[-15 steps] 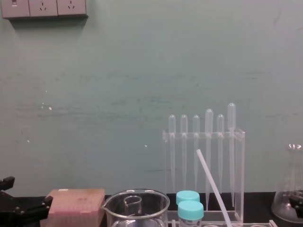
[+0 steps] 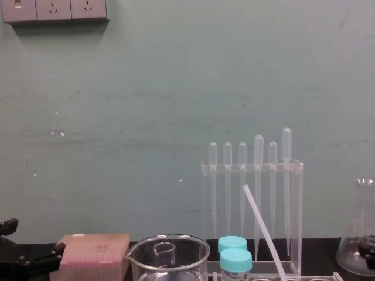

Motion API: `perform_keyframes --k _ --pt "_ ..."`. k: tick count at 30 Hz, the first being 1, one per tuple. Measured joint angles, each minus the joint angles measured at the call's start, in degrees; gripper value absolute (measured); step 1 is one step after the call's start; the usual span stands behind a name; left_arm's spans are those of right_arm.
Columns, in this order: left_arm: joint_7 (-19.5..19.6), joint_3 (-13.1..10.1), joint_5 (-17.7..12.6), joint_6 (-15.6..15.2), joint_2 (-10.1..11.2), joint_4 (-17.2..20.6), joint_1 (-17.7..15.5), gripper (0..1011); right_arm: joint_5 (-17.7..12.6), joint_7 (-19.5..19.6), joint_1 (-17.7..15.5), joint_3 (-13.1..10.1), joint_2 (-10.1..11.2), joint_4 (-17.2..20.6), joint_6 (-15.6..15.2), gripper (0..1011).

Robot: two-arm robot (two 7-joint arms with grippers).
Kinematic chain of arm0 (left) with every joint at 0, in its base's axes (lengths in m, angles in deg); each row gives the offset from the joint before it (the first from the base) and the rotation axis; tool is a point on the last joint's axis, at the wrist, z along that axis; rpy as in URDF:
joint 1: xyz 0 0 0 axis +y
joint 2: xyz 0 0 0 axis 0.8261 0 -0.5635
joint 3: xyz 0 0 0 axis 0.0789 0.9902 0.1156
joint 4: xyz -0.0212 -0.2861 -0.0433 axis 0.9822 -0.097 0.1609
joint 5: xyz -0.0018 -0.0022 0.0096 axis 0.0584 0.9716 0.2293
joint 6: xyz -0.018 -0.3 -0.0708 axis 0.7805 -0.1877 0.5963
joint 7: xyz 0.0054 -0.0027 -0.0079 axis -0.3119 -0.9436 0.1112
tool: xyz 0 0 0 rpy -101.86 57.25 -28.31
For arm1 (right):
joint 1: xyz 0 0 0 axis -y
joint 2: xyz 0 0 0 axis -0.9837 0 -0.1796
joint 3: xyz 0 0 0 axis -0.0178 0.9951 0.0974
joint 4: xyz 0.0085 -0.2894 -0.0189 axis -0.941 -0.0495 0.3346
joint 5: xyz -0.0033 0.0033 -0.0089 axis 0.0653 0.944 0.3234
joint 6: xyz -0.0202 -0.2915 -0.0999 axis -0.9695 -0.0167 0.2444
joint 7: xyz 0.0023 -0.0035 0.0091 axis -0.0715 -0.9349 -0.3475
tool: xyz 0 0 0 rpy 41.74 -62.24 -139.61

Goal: Pick up the stirring rod with one hand, then place it down.

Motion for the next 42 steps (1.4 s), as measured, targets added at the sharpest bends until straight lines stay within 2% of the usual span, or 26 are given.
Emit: perform_keyframes --k 42 --pt "0.0 0.0 0.0 0.0 0.0 0.0 0.0 1000 0.0 0.0 0.0 0.0 0.0 0.0 0.0 1003"
